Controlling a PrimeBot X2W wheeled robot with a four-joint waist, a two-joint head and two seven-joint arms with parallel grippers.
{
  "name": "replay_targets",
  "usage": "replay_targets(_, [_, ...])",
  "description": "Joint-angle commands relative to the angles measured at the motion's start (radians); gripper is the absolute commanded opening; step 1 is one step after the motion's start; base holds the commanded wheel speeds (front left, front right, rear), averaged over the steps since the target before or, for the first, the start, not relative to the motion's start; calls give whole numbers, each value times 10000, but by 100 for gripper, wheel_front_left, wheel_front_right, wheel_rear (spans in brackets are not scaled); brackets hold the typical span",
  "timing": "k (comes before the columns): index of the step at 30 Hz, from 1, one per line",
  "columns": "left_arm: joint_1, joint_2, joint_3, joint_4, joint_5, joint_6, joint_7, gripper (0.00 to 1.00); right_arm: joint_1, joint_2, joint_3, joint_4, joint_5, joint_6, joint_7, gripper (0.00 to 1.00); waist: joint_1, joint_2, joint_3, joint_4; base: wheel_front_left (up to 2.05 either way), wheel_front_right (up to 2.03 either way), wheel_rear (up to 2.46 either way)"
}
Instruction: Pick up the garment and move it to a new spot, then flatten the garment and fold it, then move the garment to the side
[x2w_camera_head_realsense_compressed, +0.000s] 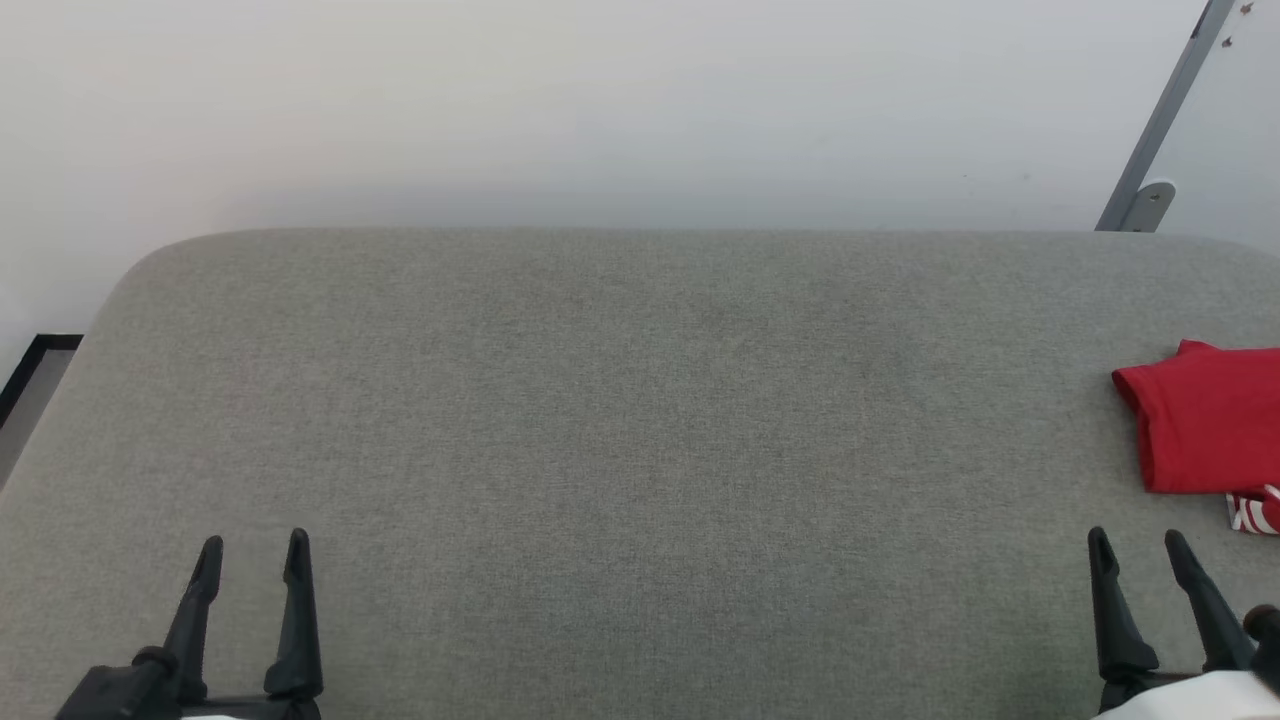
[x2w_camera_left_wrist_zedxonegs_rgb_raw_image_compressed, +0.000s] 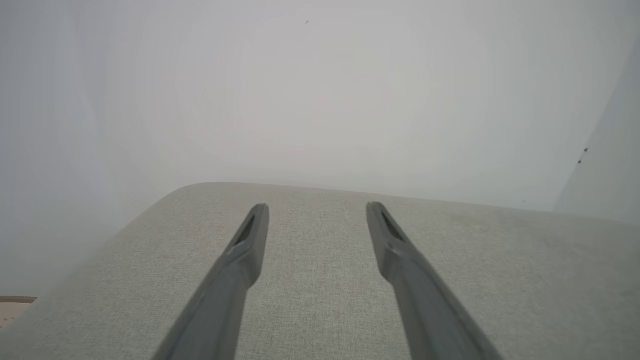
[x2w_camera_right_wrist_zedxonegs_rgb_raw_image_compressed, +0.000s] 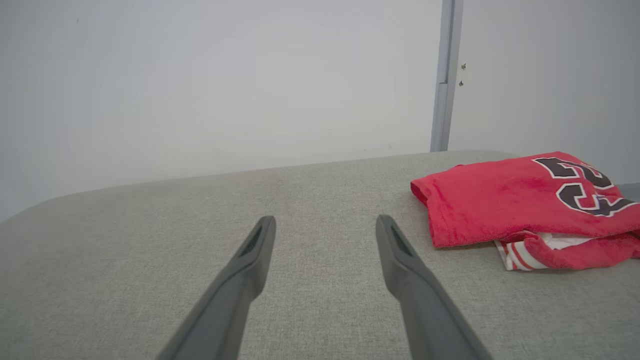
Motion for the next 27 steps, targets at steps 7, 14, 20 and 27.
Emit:
replay_targets(7, [112,70,-101,181,-211,-33,-51,100,324,428,72,-251,-257,-4,-41,100,0,-1,-40,-144,0,0,0])
replay_targets(14, [101,105,-195,210,-282,-33,-51,100,323,428,208,-296,-246,-4,-41,100,0,-1,-23,-300,0,0,0])
replay_targets(20, [70,69,-189,157,-354,0,1,0,291,426,284,-408,-201,0,1,0,0,-1,-19,-362,0,0,0])
replay_targets(27, [41,-133,-224,559,-1025,4,176,0,266,609,313,-86,412,0,204,0,0,-1,-11,-372,0,0,0])
